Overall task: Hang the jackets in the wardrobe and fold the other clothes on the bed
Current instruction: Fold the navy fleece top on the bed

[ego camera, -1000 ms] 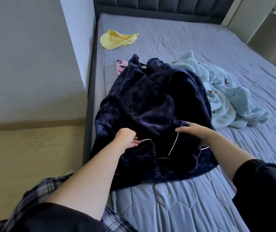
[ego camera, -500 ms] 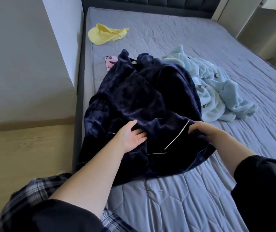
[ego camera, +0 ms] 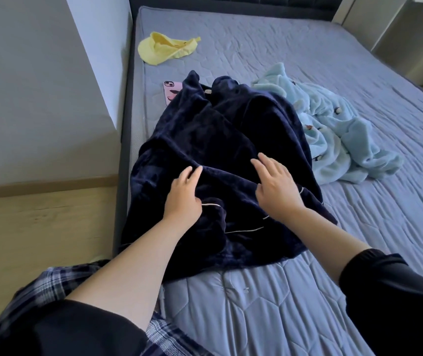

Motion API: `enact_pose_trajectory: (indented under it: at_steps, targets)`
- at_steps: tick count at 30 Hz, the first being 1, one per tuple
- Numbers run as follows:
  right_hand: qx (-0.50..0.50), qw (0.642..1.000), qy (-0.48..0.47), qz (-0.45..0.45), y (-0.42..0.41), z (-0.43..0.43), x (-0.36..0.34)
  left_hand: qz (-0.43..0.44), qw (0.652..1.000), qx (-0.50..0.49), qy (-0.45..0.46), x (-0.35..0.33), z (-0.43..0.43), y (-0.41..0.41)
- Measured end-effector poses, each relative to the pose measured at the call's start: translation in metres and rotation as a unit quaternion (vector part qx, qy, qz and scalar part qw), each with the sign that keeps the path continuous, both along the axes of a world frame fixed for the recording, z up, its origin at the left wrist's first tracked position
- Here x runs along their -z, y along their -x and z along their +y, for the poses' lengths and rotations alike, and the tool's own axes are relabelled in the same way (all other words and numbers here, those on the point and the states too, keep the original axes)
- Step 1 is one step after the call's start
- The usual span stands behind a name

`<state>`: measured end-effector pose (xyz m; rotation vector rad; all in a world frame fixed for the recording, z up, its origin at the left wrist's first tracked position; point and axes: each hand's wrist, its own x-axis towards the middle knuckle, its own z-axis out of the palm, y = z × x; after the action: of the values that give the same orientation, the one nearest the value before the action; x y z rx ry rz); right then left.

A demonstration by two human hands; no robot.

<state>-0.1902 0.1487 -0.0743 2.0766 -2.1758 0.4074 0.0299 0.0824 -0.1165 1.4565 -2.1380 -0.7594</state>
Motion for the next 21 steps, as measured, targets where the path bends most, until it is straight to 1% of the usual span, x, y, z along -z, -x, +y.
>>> enact_pose_trajectory:
  at_steps: [1, 2, 3, 4, 5, 7, 8, 10, 11, 12, 13, 14, 15, 16, 17, 18, 19, 20, 21]
  targets:
    - [0.013, 1.000, -0.017, -0.008, -0.002, -0.003, 0.003, 0.034, 0.998, 0.010, -0.057, 0.001, 0.000, 0.003]
    - [0.042, 0.998, -0.027, -0.036, -0.001, -0.008, 0.006, 0.090, 0.987, 0.004, -0.134, 0.001, 0.000, 0.005]
    - [0.079, 0.993, -0.032, -0.077, 0.002, -0.014, 0.007, 0.146, 0.970, -0.006, -0.196, -0.001, -0.001, 0.008]
    - [0.118, 0.985, -0.039, -0.118, 0.005, -0.020, 0.007, 0.197, 0.951, -0.011, -0.237, -0.003, -0.002, 0.011]
    - [0.149, 0.976, -0.049, -0.149, 0.009, -0.025, 0.006, 0.249, 0.930, -0.010, -0.272, -0.005, -0.004, 0.015]
    - [0.176, 0.963, -0.081, -0.186, 0.015, -0.036, 0.004, 0.346, 0.867, -0.004, -0.358, -0.004, -0.010, 0.023]
    - [0.186, 0.955, -0.096, -0.208, 0.018, -0.040, 0.002, 0.377, 0.838, 0.000, -0.394, -0.005, -0.011, 0.026]
    - [0.203, 0.939, -0.127, -0.248, 0.022, -0.050, -0.001, 0.415, 0.794, -0.009, -0.444, -0.004, -0.013, 0.031]
    - [0.206, 0.937, -0.134, -0.247, 0.024, -0.054, -0.001, 0.433, 0.773, -0.032, -0.461, -0.003, -0.015, 0.033]
    - [0.217, 0.939, -0.122, -0.238, 0.028, -0.057, -0.002, 0.455, 0.750, -0.067, -0.475, -0.004, -0.017, 0.033]
    - [0.239, 0.939, -0.091, -0.228, 0.031, -0.058, -0.003, 0.472, 0.731, -0.109, -0.480, -0.006, -0.020, 0.032]
    - [0.267, 0.936, -0.054, -0.222, 0.032, -0.058, -0.006, 0.480, 0.719, -0.152, -0.479, -0.007, -0.023, 0.030]
    - [0.289, 0.935, -0.023, -0.205, 0.033, -0.057, -0.006, 0.468, 0.722, -0.192, -0.472, -0.010, -0.026, 0.027]
    - [0.296, 0.940, -0.009, -0.166, 0.031, -0.057, -0.005, 0.432, 0.746, -0.223, -0.456, -0.012, -0.028, 0.023]
    - [0.282, 0.953, -0.002, -0.114, 0.027, -0.056, -0.002, 0.369, 0.795, -0.238, -0.419, -0.013, -0.029, 0.019]
    - [0.246, 0.967, 0.013, -0.064, 0.021, -0.055, 0.002, 0.274, 0.866, -0.236, -0.344, -0.012, -0.028, 0.016]
    - [0.188, 0.981, 0.044, -0.025, 0.013, -0.054, 0.007, 0.169, 0.937, -0.206, -0.227, -0.011, -0.025, 0.012]
    - [0.118, 0.990, 0.073, -0.003, 0.003, -0.052, 0.011, 0.094, 0.980, -0.148, -0.093, -0.010, -0.022, 0.011]
    - [0.046, 0.995, 0.091, 0.019, -0.005, -0.051, 0.015, 0.048, 0.996, -0.074, 0.016, -0.010, -0.018, 0.011]
